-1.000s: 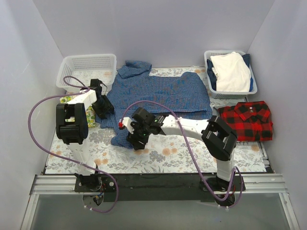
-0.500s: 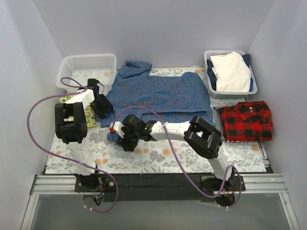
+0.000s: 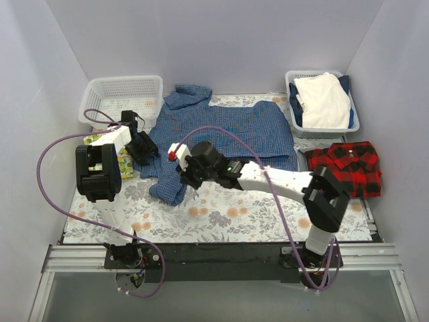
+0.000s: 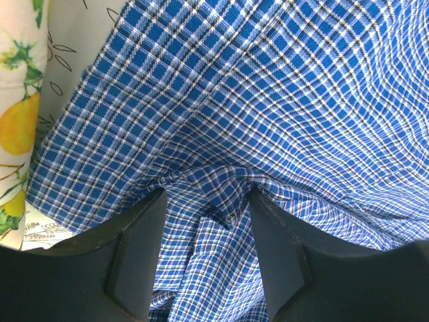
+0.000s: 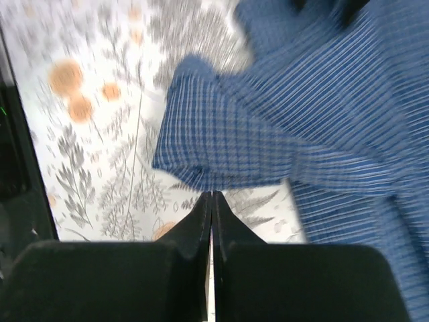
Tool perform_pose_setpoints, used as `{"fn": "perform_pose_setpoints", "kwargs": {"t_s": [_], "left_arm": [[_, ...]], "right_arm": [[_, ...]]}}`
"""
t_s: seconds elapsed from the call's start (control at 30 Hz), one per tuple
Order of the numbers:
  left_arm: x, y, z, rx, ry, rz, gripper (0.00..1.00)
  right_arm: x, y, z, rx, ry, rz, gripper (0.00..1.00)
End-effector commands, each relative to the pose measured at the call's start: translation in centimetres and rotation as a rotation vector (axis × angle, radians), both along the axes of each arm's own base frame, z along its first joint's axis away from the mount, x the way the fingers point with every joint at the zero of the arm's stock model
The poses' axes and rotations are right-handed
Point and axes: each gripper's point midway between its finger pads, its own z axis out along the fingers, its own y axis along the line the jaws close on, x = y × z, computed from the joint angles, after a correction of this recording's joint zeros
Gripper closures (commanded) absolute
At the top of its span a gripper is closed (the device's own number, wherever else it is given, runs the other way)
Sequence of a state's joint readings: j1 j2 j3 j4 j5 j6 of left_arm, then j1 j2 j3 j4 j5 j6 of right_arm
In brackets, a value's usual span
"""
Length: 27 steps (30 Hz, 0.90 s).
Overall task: Fold and stack the long sleeve shirts
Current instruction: Fold the shirt
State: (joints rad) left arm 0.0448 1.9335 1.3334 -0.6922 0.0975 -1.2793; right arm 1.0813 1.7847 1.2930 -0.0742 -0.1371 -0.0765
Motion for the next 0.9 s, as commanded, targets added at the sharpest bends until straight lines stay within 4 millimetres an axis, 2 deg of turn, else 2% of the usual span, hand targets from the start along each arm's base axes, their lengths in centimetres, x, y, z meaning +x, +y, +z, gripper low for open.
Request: {"fn": "perform_pose_setpoints", "kwargs": {"t_s": [0.0, 0.07, 0.13, 0.17, 0.2, 0.23, 0.27, 0.4, 0.53, 0.6, 0.63, 0.7, 0.83, 0.87], "left_arm": [[-0.1, 1.7, 1.1, 0.062, -0.035, 0.017, 0.47], [-0.1, 1.7, 1.2, 0.065, -0.04, 0.018, 0.47], [-0.1, 1.8, 0.8, 0.067, -0.032, 0.02, 0.47], [-0.1, 1.7, 0.6, 0.066, -0.025, 0.018, 0.47], [-0.1, 1.7, 0.3, 0.065, -0.017, 0.019, 0.47], [-0.1, 1.8, 0.1, 0.067, -0.014, 0.018, 0.47], [-0.1, 1.8, 0.0, 0.067, -0.012, 0.02, 0.47], [-0.2, 2.0, -0.3, 0.074, -0.003, 0.021, 0.46], [-0.2, 1.7, -0.7, 0.066, 0.009, 0.018, 0.46], [-0.3, 1.7, -1.0, 0.064, 0.015, 0.017, 0.46], [-0.3, 1.6, -1.1, 0.059, 0.018, 0.017, 0.46], [-0.4, 1.7, -1.2, 0.057, 0.023, 0.018, 0.46], [-0.5, 1.8, -1.2, 0.063, 0.025, 0.021, 0.46], [-0.6, 1.9, -1.3, 0.061, 0.028, 0.024, 0.46]], "right_arm": [[2.3, -0.2, 6.6, 0.168, -0.04, -0.05, 0.99], [2.0, 0.3, 7.0, 0.161, -0.059, 0.019, 0.99], [1.4, 0.8, 4.9, 0.108, -0.027, 0.079, 0.96], [1.1, 0.7, 4.2, 0.068, -0.005, 0.101, 0.89], [0.7, 0.8, 2.1, 0.023, 0.028, 0.123, 0.77], [0.0, 0.7, 1.2, 0.002, 0.046, 0.144, 0.73], [-0.5, 0.2, -0.5, -0.029, 0.07, 0.148, 0.63], [-2.8, -0.2, -2.6, -0.03, 0.115, 0.196, 0.48], [-3.7, 0.4, -3.8, -0.006, 0.123, 0.215, 0.43], [-4.0, 0.9, -5.0, -0.019, 0.134, 0.225, 0.42], [-3.9, 1.5, -4.7, -0.008, 0.127, 0.231, 0.42], [-4.1, 2.2, -5.7, -0.018, 0.131, 0.24, 0.42], [-4.1, 4.3, -5.7, 0.014, 0.097, 0.256, 0.41], [-4.1, 4.5, -6.6, 0.001, 0.106, 0.259, 0.41]]}}
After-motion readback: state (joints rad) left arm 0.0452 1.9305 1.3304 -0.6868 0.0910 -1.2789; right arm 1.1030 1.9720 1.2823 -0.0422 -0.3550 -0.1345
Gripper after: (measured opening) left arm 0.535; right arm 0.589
